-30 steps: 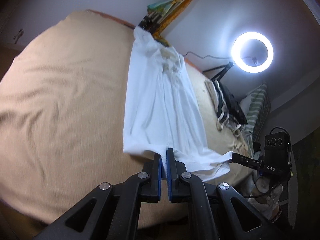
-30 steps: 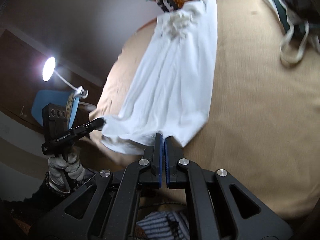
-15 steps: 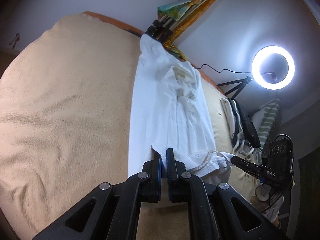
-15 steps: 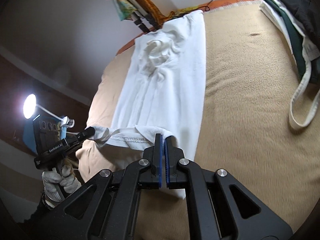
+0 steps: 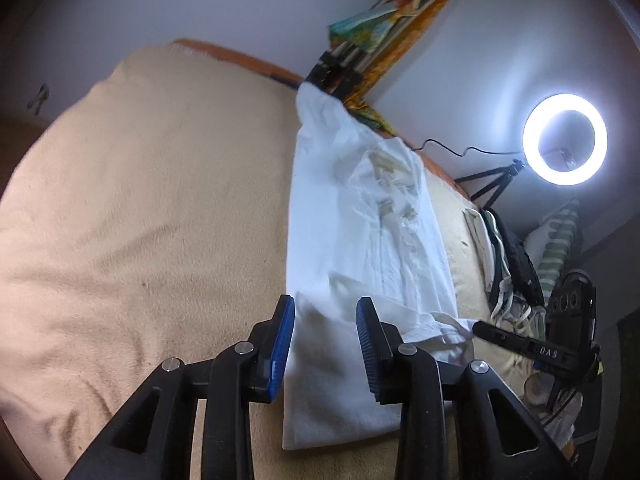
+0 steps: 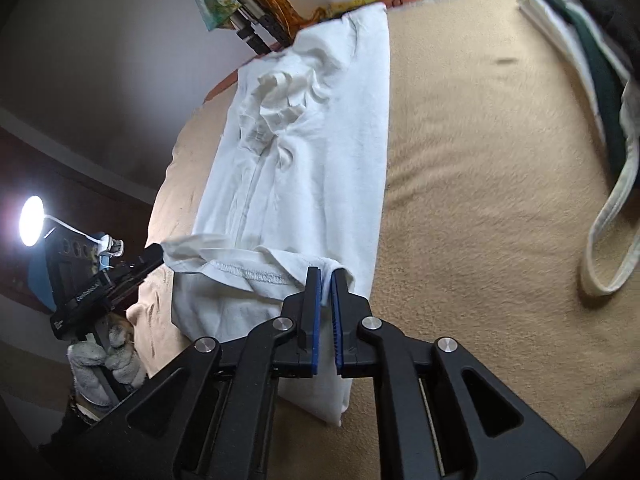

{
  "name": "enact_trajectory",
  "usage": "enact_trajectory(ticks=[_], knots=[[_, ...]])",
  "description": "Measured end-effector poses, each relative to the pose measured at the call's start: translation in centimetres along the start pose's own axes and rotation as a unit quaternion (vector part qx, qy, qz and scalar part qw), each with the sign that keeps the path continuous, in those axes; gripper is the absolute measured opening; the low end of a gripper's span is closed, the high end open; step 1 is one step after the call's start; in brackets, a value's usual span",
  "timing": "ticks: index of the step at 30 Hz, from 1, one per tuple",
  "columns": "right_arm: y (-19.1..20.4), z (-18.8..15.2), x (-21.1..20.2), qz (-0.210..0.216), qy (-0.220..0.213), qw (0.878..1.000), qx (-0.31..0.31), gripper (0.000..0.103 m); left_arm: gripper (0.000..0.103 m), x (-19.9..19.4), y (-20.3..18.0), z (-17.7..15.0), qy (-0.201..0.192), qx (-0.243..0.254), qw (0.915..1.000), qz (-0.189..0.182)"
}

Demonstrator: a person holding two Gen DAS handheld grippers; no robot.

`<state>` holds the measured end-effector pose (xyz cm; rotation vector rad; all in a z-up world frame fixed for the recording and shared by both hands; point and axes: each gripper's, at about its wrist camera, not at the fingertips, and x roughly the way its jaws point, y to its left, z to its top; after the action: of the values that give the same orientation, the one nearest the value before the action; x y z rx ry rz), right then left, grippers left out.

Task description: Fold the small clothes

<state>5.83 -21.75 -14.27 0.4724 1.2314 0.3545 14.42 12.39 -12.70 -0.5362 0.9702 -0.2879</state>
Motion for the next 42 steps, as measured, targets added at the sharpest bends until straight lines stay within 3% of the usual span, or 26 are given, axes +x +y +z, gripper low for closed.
enact_trajectory(ticks=[5, 9, 15, 19, 26, 32, 33, 34, 35, 37, 42], knots=[[1.9, -1.3, -1.5, 0.035, -0.004, 0.998, -0.051, 0.007, 0.026, -0.8, -1.7, -1.7, 0.015, 0.058, 0.9982, -0.006], [3.0, -2.2, -0.2, 0.057, 0.037, 0.994, -0.084, 0.007, 0.025, 0.6, -1.5, -2.5, 0.042, 0.058, 0.9974, -0.005], [3.9, -1.6, 3.3, 0.034, 0.062, 0.993, -0.095, 0.007, 0.024, 2.5, -1.4, -2.0, 0.053, 0.043, 0.9976, -0.004], [3.8, -0.3, 3.7, 0.009, 0.042, 0.995, -0.089, 0.007, 0.024, 3.6, -1.5, -0.9, 0.047, 0.051, 0.9975, 0.015], [1.1, 2.4, 3.8, -0.058, 0.013, 0.997, -0.049, 0.007, 0.024, 5.1, -0.1, 1.3, 0.026, 0.071, 0.9941, 0.078], [-0.5, 4.1, 3.3, -0.073, -0.004, 0.997, -0.036, 0.008, 0.025, 5.6, 0.7, 3.5, 0.011, 0.070, 0.9936, 0.089], [-0.8, 4.4, 3.2, -0.072, -0.005, 0.997, -0.034, 0.010, 0.026, 5.7, 0.7, 4.0, 0.008, 0.072, 0.9933, 0.090], [-1.0, 4.6, 3.2, -0.072, -0.006, 0.997, -0.032, 0.019, 0.027, 5.9, 0.6, 4.5, 0.006, 0.074, 0.9932, 0.090], [-1.4, 4.9, 3.1, -0.071, -0.013, 0.997, -0.027, 0.036, 0.028, 6.2, 0.6, 5.0, 0.004, 0.074, 0.9933, 0.089], [-1.9, 5.5, 3.1, -0.071, -0.030, 0.997, -0.020, 0.050, 0.028, 6.7, 0.6, 6.0, 0.001, 0.073, 0.9936, 0.086], [-3.0, 8.1, 3.6, -0.066, -0.038, 0.997, -0.010, 0.051, 0.034, 8.0, 0.5, 8.4, -0.010, 0.071, 0.9943, 0.078]])
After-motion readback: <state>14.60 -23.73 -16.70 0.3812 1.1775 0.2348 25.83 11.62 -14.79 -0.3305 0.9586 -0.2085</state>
